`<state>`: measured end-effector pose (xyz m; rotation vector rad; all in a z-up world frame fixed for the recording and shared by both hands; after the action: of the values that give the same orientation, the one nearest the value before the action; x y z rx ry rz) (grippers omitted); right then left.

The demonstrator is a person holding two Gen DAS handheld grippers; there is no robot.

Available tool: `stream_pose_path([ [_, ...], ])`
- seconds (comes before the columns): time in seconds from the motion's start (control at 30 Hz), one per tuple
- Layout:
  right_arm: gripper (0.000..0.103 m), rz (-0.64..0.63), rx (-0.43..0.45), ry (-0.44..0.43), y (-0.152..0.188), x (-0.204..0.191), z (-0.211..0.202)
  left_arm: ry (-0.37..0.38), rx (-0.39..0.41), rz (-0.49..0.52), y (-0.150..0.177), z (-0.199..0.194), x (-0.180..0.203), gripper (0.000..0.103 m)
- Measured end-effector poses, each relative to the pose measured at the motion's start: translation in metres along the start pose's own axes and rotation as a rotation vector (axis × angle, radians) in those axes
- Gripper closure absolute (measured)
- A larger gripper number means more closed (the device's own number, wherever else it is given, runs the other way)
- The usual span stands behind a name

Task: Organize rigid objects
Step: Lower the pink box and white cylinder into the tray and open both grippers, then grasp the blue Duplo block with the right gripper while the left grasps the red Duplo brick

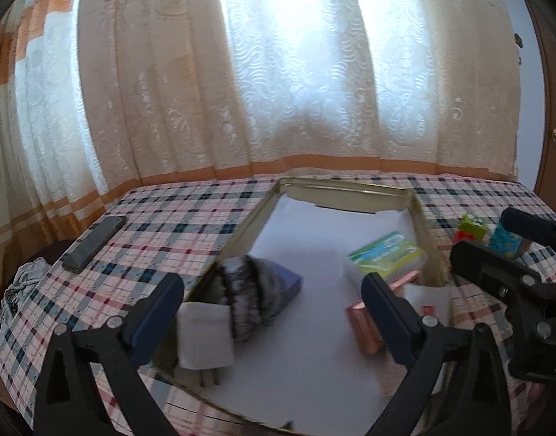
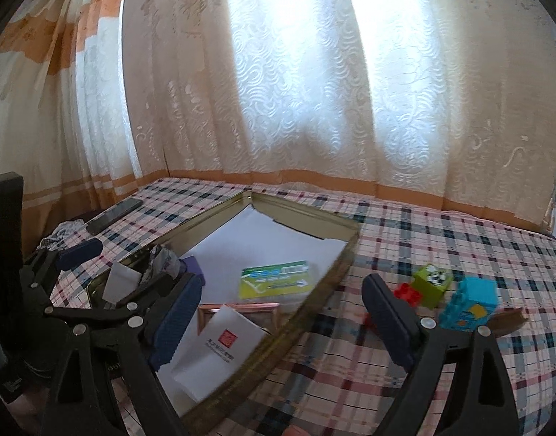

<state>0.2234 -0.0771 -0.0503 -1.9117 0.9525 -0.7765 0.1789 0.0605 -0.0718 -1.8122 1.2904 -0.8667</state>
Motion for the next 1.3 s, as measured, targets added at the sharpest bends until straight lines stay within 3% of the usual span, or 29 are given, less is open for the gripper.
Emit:
stream_pose_path([
  [0.2,0.011,0.042,0.007,0.060,0.013,0.038,-0.020,0.021,0.000,0.041,0.000,-0.003,0.038,0.002],
  [0.47,0.011,0.144,-0.059,0.289,0.048,0.129,-0.041,0.076,0.017,0.100,-0.001,-0.005,0.104,0.001],
  [0.6,0.011,0.176,-0.095,0.353,0.059,0.157,-0.042,0.099,0.004,0.129,0.002,0.002,0.132,0.001],
  [0.73,0.011,0.165,-0.143,0.338,0.065,0.161,-0.027,0.106,-0.028,0.121,0.000,0.014,0.147,0.001],
  [1.13,0.011,0.141,-0.230,0.302,0.068,0.159,0.016,0.080,-0.024,0.092,-0.007,0.024,0.149,0.001],
  [1.3,0.011,0.131,-0.281,0.303,0.075,0.159,0.031,0.076,-0.015,0.129,-0.004,0.024,0.154,0.001],
])
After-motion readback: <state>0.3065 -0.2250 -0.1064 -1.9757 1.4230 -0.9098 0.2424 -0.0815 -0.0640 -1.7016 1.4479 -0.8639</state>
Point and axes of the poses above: each gripper's, at about its wrist camera, not at the fingertips, and z roughly the way its jaws point, x to its right, y to its underside, the point moved 7 cm from there along z, roughly the way its jaws point, and after that the axes turned 13 degrees about -z, right-handed, at the moved point
